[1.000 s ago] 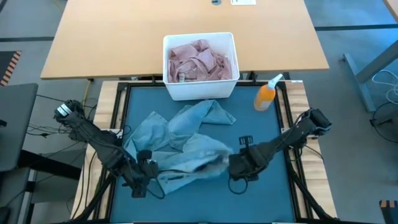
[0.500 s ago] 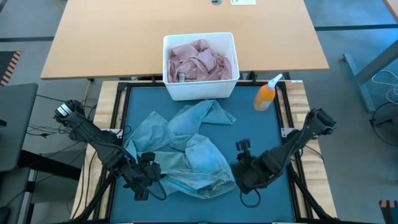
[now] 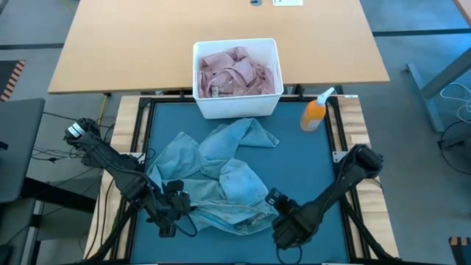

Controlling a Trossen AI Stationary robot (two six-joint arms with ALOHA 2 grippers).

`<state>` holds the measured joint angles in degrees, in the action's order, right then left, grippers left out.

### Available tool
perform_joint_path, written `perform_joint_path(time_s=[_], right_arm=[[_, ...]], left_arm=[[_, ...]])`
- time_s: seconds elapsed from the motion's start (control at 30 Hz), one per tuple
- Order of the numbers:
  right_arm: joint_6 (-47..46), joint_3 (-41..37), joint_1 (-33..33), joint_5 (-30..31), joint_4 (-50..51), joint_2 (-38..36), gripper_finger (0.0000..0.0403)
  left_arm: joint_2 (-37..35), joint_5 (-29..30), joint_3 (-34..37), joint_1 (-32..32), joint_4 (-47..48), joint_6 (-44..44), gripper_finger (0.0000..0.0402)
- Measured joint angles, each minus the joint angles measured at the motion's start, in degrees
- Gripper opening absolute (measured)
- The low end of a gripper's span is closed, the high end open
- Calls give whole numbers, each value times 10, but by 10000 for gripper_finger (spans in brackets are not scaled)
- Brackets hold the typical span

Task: Fold Laundry from Bin
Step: Fold the blue pants

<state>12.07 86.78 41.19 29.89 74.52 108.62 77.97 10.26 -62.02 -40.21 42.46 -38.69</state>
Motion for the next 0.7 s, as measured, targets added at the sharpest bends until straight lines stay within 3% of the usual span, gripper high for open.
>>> perform_joint_path(time_s=[0.4, 0.7], right_arm=[[-19, 16, 7, 32, -8, 13, 103], [-100, 18, 17, 32, -22, 13, 103]], left_arm=[[0, -6, 0, 0, 0, -1, 0], [0, -6, 0, 0, 0, 0, 0]])
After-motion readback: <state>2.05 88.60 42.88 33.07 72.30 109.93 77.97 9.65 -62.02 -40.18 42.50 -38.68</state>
